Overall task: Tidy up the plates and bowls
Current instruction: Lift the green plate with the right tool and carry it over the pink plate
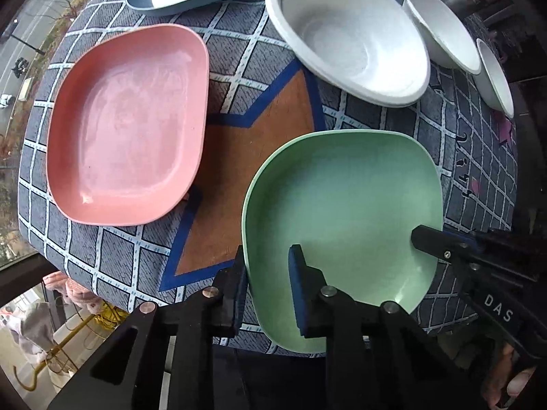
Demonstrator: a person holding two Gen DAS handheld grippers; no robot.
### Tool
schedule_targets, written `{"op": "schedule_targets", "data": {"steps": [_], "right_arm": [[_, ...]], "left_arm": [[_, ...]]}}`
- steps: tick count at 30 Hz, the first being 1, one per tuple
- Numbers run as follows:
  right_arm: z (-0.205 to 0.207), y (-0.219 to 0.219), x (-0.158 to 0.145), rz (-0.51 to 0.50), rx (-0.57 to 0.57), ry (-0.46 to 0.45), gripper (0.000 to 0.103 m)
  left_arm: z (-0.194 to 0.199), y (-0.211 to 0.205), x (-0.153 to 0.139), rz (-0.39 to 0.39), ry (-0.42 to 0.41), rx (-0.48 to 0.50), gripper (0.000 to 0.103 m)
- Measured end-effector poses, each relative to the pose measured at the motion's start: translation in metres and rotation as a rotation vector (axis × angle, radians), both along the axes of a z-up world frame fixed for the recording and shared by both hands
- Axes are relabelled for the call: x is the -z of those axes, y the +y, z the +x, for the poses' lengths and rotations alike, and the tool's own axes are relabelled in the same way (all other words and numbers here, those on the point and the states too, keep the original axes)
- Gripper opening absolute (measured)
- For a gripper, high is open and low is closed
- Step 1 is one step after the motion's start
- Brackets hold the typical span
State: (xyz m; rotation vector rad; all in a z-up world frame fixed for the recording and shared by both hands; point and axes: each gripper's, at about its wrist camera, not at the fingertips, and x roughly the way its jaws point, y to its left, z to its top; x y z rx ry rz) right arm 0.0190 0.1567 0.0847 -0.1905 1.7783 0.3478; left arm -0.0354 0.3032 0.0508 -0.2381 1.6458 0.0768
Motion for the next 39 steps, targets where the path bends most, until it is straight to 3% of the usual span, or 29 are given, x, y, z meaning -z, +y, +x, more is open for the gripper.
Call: {"op": "schedule_targets", "data": {"steps": [10, 22, 32, 39], "right_arm": [[0.017, -0.023, -0.042, 0.043, 0.033, -0.041, 0.005], [0.019, -0.047, -0.087, 0.109, 0.084, -0.059, 0.005], [0.025, -0.047, -0.089, 0.146, 0.147, -0.004, 0.005], [0.023, -0.016, -0.089, 0.117, 0.046, -0.033, 0.005]], "left_arm": [[0.005, 0.006, -0.025, -0.003, -0.046, 0.005, 0.017], [0.015, 0.025, -0.052, -0.063, -0.118, -0.083, 0.009], [0.013, 0.041, -0.059, -0.082, -0.126, -0.124, 0.006], [0.013, 0.045, -0.066, -0.015, -0.129, -0.101, 0.007]]}}
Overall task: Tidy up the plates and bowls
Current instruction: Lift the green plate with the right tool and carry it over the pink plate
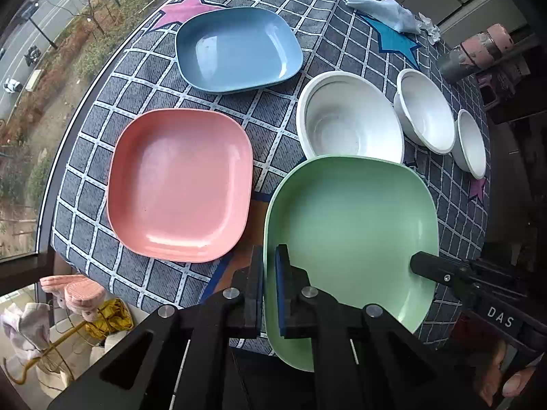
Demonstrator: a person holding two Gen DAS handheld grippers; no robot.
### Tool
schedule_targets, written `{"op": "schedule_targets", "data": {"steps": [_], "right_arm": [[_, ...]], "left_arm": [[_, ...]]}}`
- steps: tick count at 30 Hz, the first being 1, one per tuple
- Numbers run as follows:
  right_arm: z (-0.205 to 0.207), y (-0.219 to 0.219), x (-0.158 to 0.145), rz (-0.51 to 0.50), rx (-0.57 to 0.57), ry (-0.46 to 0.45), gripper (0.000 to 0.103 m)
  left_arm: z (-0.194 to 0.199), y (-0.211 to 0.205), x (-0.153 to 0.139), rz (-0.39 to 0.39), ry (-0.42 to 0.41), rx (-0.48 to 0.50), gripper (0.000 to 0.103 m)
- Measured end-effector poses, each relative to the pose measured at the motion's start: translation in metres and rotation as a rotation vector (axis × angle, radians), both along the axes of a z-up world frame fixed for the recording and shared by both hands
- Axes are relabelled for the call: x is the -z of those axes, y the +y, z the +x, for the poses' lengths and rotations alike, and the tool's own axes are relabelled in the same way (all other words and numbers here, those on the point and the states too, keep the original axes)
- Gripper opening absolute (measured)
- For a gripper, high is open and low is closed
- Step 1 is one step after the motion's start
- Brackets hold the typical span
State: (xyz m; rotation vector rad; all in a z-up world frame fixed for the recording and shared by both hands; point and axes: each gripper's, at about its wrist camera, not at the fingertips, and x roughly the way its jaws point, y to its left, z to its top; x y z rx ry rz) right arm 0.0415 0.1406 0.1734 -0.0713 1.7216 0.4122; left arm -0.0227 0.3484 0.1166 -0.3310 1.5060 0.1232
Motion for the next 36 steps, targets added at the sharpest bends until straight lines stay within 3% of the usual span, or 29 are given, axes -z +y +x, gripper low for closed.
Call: {"op": "schedule_targets", "data": {"steps": [10, 22, 36], "right_arm": [[0.0, 0.036, 0.003, -0.021, -0.077, -0.014, 0.006], [0.005, 0.119, 0.023, -0.034, -0.181, -0.027, 0.006], [0.012, 0.169, 0.052, -0.084, -0.172, -0.015, 0.006]], "left_arm": [[-0.001, 0.019, -0.004, 0.062, -0.003, -0.011, 0.008], [-0.012, 0.076, -0.006, 0.097, 0.001, -0.091, 0.01], [-0.008, 0.107, 0.007, 0.089, 0.021, -0.066, 0.011]]}}
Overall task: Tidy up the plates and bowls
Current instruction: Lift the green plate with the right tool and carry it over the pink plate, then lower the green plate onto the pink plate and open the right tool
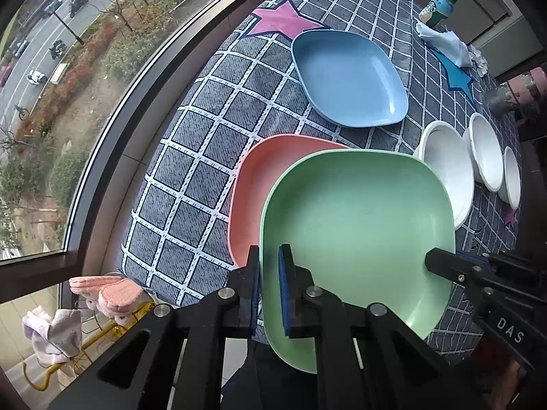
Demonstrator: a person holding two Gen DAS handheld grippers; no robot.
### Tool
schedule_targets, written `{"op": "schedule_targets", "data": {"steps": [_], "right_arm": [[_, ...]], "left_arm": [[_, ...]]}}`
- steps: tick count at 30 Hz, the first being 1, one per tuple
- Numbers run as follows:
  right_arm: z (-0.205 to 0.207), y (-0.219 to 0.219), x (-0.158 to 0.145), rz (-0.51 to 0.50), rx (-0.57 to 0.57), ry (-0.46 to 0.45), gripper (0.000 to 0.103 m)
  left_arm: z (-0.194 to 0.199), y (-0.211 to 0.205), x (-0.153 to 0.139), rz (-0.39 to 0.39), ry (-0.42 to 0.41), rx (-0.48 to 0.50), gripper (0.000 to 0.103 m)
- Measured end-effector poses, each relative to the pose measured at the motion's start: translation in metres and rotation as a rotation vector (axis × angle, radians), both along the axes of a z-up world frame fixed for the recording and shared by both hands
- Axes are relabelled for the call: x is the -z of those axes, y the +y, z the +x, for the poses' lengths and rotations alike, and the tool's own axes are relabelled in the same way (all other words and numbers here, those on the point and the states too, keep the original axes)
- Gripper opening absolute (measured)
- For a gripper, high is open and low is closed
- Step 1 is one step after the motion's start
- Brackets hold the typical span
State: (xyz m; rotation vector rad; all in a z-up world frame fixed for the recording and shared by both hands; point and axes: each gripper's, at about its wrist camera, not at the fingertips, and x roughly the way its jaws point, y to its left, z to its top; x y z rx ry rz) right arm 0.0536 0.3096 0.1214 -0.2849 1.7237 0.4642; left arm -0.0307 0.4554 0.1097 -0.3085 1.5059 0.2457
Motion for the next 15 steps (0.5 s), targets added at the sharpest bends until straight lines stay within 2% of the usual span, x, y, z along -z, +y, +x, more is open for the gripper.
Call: {"op": "schedule_targets", "data": {"steps": [5, 10, 15], "right_arm": [[0.005, 0.014, 0.01, -0.029, 0.008, -0.001, 0.006], [-0.008, 0.028, 0.025, -0.067, -0.025, 0.029, 0.006], [-0.003, 0.029, 0.039, -0.074, 0.025, 0.06, 0.006]], "left_arm": [[0.007, 0.01, 0.006, -0.001, 0.008, 0.009, 0.011], [0.002, 0.016, 0.022, 0.002, 0.065, 0.015, 0.012], [-0.001, 0.015, 0.034, -0.011, 0.095, 0.035, 0.012]]}}
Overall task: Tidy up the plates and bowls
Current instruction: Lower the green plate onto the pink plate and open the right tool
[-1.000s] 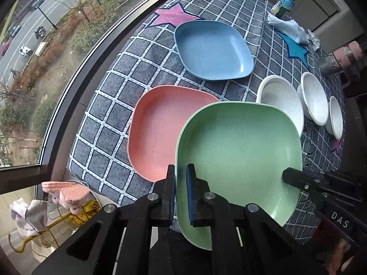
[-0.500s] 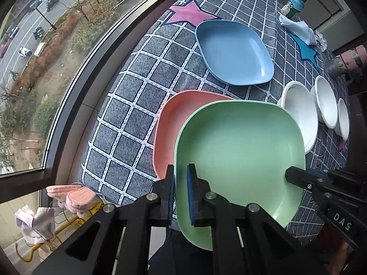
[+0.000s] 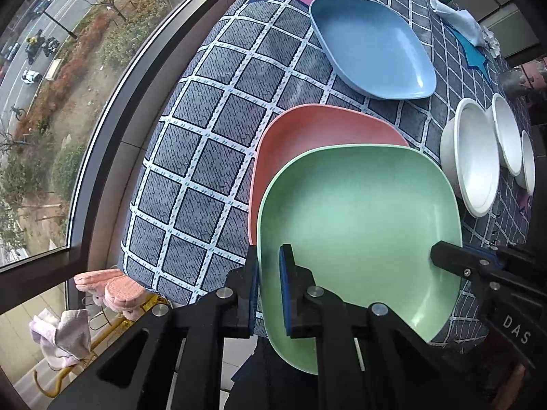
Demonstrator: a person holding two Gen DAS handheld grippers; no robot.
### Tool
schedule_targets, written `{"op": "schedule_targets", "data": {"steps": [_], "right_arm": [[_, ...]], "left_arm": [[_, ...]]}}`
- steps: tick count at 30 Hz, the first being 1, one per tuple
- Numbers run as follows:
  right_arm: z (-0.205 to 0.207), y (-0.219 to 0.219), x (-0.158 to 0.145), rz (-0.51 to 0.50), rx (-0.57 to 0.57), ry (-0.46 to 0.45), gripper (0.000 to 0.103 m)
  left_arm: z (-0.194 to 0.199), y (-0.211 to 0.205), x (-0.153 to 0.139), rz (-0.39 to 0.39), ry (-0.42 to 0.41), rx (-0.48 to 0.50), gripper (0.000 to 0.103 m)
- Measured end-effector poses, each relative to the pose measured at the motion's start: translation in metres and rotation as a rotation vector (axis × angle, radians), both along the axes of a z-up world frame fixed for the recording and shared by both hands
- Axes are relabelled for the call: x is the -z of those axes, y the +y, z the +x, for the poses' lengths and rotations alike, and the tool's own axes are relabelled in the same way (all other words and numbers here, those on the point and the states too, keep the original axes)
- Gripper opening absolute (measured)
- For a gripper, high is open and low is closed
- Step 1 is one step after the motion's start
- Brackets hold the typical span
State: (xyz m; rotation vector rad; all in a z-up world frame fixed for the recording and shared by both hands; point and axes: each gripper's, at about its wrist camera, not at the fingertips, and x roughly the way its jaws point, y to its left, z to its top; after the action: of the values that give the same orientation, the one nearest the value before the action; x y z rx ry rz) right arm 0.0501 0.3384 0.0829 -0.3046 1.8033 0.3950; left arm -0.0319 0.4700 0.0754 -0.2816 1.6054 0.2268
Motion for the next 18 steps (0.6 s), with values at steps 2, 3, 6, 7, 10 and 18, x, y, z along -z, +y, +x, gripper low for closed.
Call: {"op": "schedule_targets", "data": {"steps": [2, 3, 6, 7, 10, 18], "right_arm": [[0.002, 0.004, 0.003, -0.007, -0.001, -0.001, 0.006], [0.003, 0.004, 0.004, -0.009, -0.004, -0.003, 0.006], [0.005, 0.012, 0.006, -0.014, -0.013, -0.009, 0.007], [0.005, 0.014, 0.005, -0.014, -0.014, -0.009, 0.007], [0.01, 0.02, 0.005, -0.013, -0.013, -0.011, 0.007], [0.011, 0.031, 0.013, 0.002, -0.034, -0.005, 0.007]], "left_arm": [[0.004, 0.0, 0.0, 0.014, -0.005, 0.012, 0.012], [0.007, 0.0, -0.001, 0.022, -0.008, 0.017, 0.012], [0.016, 0.004, -0.004, 0.035, -0.019, 0.026, 0.012], [0.019, 0.005, -0.004, 0.041, -0.021, 0.03, 0.012], [0.025, 0.006, -0.004, 0.056, -0.025, 0.042, 0.013], [0.027, 0.01, 0.003, 0.059, -0.013, 0.036, 0.014]]}}
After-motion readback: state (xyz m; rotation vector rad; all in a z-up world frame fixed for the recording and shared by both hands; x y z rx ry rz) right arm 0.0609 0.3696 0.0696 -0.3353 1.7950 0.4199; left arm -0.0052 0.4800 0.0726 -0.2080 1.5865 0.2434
